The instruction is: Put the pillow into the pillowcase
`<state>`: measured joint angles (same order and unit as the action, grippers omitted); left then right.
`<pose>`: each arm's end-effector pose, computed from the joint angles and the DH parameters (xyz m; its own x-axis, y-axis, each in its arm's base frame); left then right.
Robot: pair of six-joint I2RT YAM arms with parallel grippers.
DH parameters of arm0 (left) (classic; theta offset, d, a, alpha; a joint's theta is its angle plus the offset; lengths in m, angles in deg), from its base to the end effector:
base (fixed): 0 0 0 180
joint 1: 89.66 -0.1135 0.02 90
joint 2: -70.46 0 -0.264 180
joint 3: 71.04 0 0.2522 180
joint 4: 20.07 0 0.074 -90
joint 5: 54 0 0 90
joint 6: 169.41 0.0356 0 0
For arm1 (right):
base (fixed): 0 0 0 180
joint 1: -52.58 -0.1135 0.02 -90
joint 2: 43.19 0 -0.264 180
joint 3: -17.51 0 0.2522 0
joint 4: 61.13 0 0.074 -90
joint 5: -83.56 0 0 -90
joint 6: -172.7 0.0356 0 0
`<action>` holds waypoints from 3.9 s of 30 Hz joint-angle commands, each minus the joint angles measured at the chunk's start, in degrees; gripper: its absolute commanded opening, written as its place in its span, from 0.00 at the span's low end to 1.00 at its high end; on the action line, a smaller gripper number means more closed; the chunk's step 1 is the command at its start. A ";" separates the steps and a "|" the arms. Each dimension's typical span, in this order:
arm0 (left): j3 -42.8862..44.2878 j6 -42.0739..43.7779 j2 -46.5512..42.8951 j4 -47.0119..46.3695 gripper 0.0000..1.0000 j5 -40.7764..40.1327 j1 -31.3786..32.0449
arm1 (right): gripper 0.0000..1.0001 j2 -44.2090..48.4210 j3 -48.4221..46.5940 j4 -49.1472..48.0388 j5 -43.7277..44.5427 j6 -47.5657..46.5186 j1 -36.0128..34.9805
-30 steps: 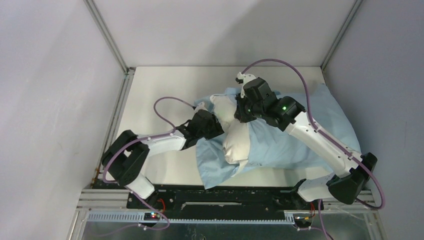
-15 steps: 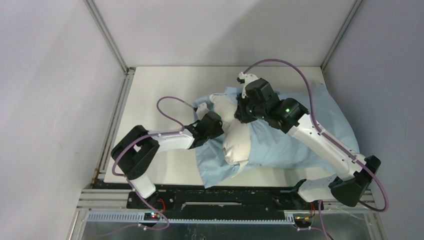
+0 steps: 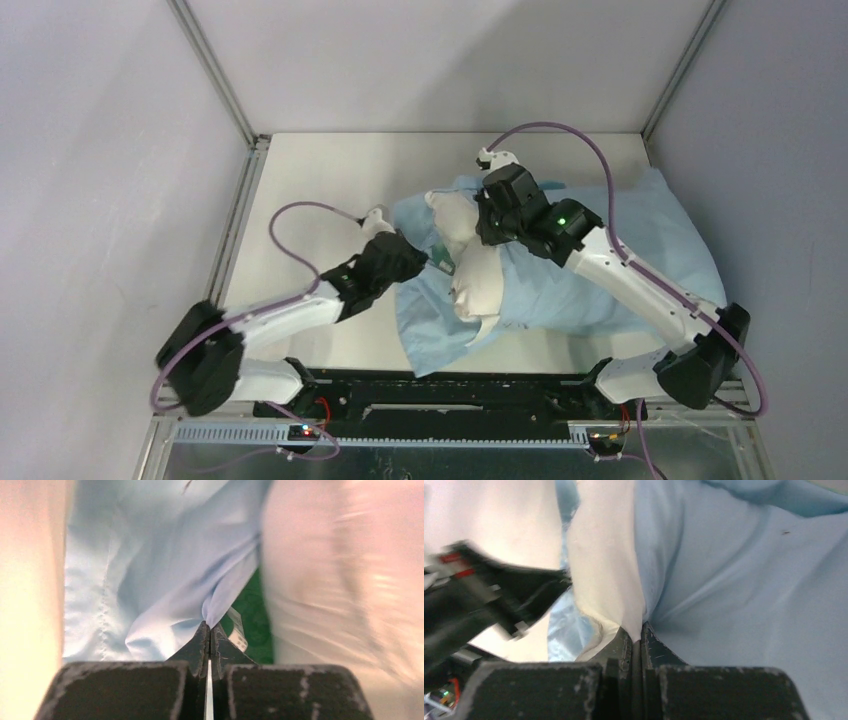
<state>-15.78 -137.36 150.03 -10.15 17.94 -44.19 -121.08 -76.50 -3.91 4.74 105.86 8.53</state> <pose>0.2121 -0.1999 0.2086 -0.6314 -0.5072 -0.5865 -0.0701 0.7907 -0.6082 0.2125 0.1960 0.3700 -0.6614 -0.1030 -0.7430 -0.3447 0.9214 0.1792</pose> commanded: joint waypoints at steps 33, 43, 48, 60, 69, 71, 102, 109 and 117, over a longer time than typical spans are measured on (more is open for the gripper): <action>-20.55 -6.70 -16.40 -8.40 0.00 11.44 -4.35 | 0.76 -9.93 -7.04 -8.55 8.03 -17.73 -17.68; -28.66 -13.11 -16.09 -16.29 0.00 10.51 -6.24 | 0.76 -28.84 -16.46 -4.20 12.87 -21.68 -17.91; -29.54 -14.50 -16.87 -15.76 0.00 9.07 -6.55 | 0.80 -32.60 -12.40 -3.11 17.68 -20.52 -17.95; -22.01 -4.31 -14.58 -11.42 0.00 10.99 -5.75 | 0.00 -13.31 -0.69 -12.74 -1.87 -12.34 -9.69; -14.77 4.20 -13.63 -7.82 0.09 13.12 -3.47 | 0.00 -4.22 0.43 -15.59 -15.78 -9.82 -7.31; -14.31 5.77 -14.65 -8.57 0.17 13.30 -2.77 | 0.00 -3.57 0.42 -15.53 -16.78 -9.42 -6.97; -0.55 8.19 -0.97 1.33 0.67 -4.40 0.97 | 0.00 -1.00 -1.10 -15.74 -20.90 -3.87 -3.92; 1.70 4.18 6.44 -3.14 0.44 -8.01 0.84 | 0.00 -0.74 -1.09 -14.09 -20.59 -2.94 -3.33; -2.51 4.63 -5.38 0.77 0.00 -9.34 -2.40 | 0.00 -3.16 2.59 -11.50 -14.53 -5.52 -3.36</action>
<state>-17.22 -132.47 152.80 -9.54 11.71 -44.05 -124.51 -75.01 -14.05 -12.14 101.29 5.07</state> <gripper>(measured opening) 0.020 0.035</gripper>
